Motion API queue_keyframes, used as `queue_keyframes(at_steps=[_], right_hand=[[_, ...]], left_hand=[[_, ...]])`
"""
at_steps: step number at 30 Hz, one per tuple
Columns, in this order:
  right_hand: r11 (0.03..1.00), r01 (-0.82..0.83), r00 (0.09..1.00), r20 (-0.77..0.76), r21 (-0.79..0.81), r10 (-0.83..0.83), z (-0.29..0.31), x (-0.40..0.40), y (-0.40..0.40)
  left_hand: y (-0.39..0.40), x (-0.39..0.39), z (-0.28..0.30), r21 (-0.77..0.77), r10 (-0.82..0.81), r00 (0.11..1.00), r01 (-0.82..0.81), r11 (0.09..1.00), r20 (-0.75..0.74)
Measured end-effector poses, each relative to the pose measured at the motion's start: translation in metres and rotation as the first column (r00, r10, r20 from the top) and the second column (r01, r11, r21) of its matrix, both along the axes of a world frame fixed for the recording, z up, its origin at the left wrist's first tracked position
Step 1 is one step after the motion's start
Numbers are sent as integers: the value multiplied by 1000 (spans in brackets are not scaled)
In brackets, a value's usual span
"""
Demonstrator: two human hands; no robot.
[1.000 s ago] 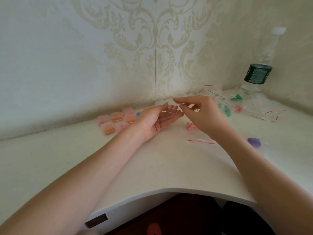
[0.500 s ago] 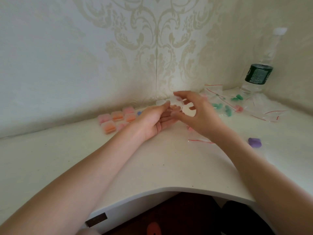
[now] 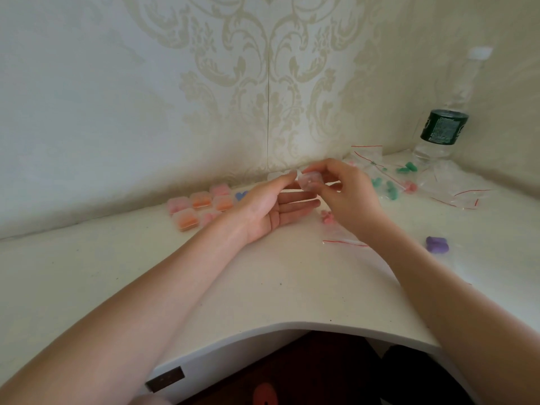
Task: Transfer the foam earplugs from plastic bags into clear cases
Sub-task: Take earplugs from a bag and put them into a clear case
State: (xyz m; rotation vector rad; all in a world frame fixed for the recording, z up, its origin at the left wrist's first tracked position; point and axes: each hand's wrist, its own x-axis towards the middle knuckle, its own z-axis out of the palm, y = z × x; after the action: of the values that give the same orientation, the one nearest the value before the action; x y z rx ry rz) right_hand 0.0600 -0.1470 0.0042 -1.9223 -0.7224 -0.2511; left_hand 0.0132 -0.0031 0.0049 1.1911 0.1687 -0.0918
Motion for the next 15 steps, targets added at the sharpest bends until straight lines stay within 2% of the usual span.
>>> queue_keyframes(at_steps=[5,7,8,9,11,13,15], right_hand=[[999,-36,998,-47,-7,36,2,0,-1],[998,-66,995,-73,-22,64,1,0,-1],[997,-72,995,-77,-33,70,1,0,-1],[997,-65,996,-70,-40,63,0,1,-2],[999,-17,999,-35,-46,15,-1,5,-3],[991,40,999,10,-131,-39,-3,9,-5],[947,62,994,101,-314,-31,-6,11,-5]], left_hand=[[0,-1,-1,65,-22,997,18,998,69],[5,-3,3,120,39,992,-54,991,124],[10,-4,6,201,74,982,-109,974,173],[18,-4,10,327,96,968,-170,930,232],[35,-8,18,586,87,938,-280,760,335],[49,-15,22,690,96,930,-330,644,356],[60,-21,20,707,137,937,-333,624,321]])
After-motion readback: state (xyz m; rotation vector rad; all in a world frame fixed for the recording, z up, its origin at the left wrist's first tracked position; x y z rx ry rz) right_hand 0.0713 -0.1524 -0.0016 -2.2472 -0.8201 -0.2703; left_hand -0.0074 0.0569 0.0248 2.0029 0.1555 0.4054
